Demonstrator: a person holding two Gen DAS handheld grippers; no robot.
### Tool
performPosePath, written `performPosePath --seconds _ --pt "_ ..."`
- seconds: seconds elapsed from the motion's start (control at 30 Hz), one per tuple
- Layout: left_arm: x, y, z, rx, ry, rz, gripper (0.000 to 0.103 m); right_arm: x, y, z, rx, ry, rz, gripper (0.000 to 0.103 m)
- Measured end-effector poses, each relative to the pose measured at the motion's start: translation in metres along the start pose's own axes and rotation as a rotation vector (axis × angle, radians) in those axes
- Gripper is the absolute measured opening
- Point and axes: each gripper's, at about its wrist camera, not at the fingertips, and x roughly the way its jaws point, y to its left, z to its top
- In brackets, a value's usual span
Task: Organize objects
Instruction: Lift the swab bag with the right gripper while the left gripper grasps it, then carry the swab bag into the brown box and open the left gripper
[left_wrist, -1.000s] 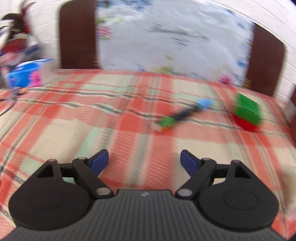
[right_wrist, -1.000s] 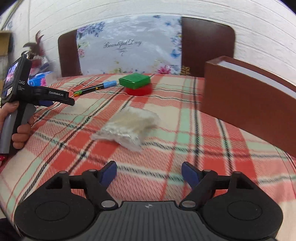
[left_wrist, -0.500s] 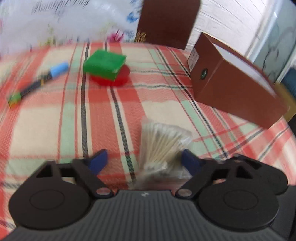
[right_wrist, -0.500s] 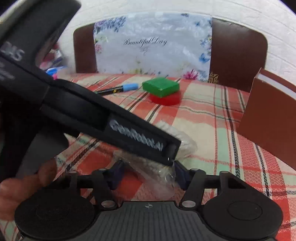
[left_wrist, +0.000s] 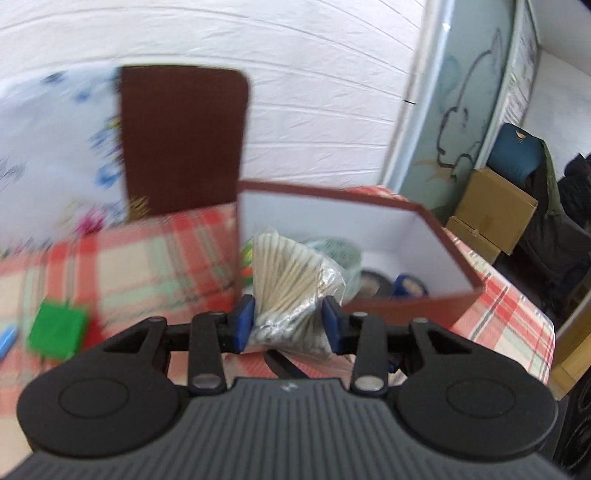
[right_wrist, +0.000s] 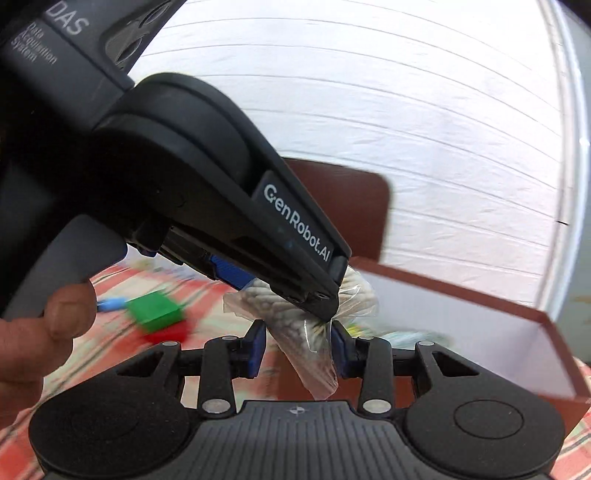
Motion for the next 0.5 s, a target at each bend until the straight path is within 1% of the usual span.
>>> performPosePath --seconds 0.13,0.2,0.3,0.33,0.37,0.4,0.43,0.5 --pt "0.043 -0.021 0.029 0.045 0.000 -0.012 0.043 0.028 -0.041 0.007 0.035 0.000 -0.069 0.037" --pt "0.063 -0.037 0.042 0.054 0.014 -0.029 0.043 0.040 -0.062 0.008 0.044 0.011 -0.130 0.040" --pt "0.094 -0.071 0.053 0.102 0.036 -0.066 0.045 0.049 -0.097 0.002 0.095 0.033 -0.223 0.043" --pt "0.104 -0.083 0.053 0.124 0.044 -0.079 0.047 0.052 -0.108 -0.001 0.107 0.052 -0.255 0.053" --pt "0.114 -0.092 0.053 0.140 0.058 -0.089 0.057 0.055 -0.119 -0.005 0.111 0.076 -0.283 0.073" --pt "0.124 -0.099 0.051 0.148 0.076 -0.081 0.063 0.057 -0.127 -0.009 0.110 0.092 -0.315 0.082" --pt "0.132 -0.103 0.050 0.144 0.089 -0.063 0.071 0.055 -0.132 -0.014 0.106 0.094 -0.344 0.086" --pt "0.137 -0.105 0.048 0.127 0.092 -0.051 0.071 0.048 -0.142 -0.019 0.146 0.089 -0.336 0.086"
